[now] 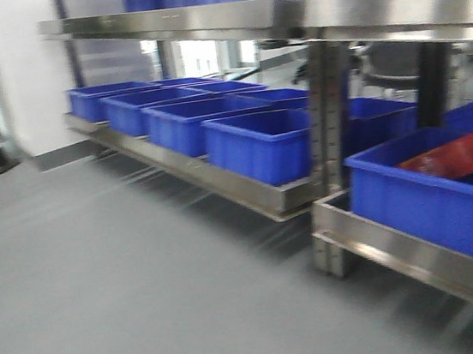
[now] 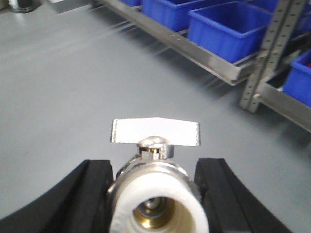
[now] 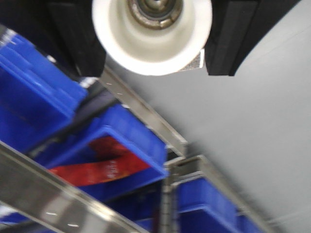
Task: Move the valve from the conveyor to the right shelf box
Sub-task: 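Drive the base up to the steel shelf with blue bins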
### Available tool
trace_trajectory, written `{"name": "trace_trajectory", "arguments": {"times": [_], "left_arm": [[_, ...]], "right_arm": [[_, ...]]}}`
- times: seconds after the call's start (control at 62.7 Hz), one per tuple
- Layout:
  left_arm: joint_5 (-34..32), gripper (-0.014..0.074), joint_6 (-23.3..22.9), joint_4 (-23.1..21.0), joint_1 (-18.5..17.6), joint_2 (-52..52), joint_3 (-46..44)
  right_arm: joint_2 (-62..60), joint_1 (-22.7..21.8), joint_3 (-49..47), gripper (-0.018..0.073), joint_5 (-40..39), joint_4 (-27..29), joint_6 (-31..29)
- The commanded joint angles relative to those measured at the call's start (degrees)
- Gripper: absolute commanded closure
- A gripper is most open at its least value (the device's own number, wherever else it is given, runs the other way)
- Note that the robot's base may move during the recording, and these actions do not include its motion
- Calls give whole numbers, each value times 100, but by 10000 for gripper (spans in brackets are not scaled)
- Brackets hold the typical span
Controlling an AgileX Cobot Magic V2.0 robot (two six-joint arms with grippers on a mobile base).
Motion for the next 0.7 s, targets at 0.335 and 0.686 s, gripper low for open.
{"name": "trace_trajectory", "arguments": {"times": [0.335,0.686], "left_arm": [[-352,708,-8,-60,-18,-54,-36],[-352,708,-8,-60,-18,-54,-36]], "right_arm": [[-68,-15,-55,723,-428,-44,-24],[-68,-15,-55,723,-428,-44,-24]]}}
